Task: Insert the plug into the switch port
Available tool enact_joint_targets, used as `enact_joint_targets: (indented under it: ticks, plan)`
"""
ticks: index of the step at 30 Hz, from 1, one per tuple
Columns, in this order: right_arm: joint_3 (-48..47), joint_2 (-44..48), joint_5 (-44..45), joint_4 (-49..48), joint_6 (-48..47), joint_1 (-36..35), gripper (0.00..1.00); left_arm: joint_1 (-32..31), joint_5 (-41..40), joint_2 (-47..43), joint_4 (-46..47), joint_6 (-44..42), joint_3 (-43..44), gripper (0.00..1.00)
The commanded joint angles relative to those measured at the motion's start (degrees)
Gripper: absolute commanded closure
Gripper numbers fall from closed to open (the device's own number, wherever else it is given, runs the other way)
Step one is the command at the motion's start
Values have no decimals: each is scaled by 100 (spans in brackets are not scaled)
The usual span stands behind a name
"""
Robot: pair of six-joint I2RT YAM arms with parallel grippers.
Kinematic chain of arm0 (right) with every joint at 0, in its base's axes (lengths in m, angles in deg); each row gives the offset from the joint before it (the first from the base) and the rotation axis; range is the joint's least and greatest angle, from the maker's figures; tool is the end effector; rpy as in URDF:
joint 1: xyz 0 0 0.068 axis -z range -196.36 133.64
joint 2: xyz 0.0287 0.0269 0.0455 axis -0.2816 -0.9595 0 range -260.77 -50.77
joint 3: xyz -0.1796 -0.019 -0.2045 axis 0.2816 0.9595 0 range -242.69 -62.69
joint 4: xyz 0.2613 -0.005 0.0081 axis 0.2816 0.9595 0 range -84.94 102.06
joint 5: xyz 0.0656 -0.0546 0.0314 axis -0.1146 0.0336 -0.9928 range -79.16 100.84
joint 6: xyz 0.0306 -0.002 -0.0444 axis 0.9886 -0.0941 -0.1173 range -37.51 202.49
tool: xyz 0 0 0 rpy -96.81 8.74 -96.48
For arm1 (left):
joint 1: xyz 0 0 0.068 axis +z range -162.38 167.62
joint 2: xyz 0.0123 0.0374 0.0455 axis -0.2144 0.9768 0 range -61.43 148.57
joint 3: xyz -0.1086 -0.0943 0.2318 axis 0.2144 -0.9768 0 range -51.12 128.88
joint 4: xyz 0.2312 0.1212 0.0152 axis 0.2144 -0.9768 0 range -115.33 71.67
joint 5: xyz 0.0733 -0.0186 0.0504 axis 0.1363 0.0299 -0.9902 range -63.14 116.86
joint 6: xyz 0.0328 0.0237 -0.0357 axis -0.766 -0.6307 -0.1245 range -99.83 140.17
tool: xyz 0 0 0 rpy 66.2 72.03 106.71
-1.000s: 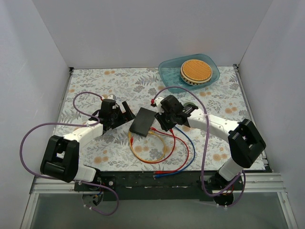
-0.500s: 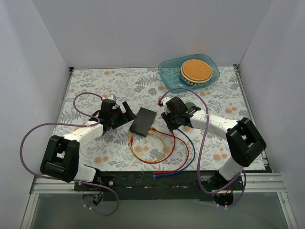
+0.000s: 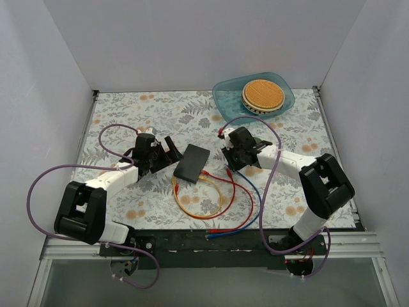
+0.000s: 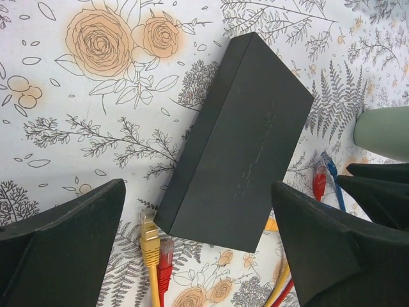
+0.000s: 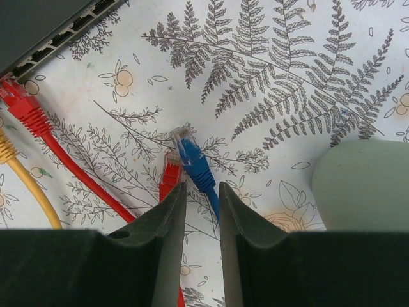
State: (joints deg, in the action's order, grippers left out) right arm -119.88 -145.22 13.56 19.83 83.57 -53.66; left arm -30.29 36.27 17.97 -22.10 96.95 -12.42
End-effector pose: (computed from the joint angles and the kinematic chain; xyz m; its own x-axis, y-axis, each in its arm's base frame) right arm 0.2709 0.2042 0.1897 -0.6379 -0.4624 -0.6158 -0.5702 0.8211 -0.0259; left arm 0.2591 -0.0898 0.1822 -0.5559 -0.8296 -0.0517 -0.5541 0.4162 -0.7209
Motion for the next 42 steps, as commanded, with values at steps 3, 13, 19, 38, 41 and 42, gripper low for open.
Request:
enact_joint_targets:
  ticks: [3, 13, 19, 38, 41, 42]
  plan:
    - [147, -108, -237, -290, -82, 56, 68, -11, 79, -21, 157, -22, -73, 2]
    - [129, -301, -88, -307, -91, 100, 69, -11, 131, -20, 184, -13, -73, 2]
    - [111, -600, -70, -404, -91, 126, 76, -11, 140, -38, 184, -48, -99, 2]
    - [217, 497, 378, -430, -249, 135, 99, -11, 158, -82, 219, -66, -117, 2]
    - [287, 699, 527, -474, -223, 135, 99, -11, 175, -56, 236, -57, -126, 2]
    - [296, 726, 580, -483, -222, 135, 99, -11, 184, -56, 245, -48, -126, 2]
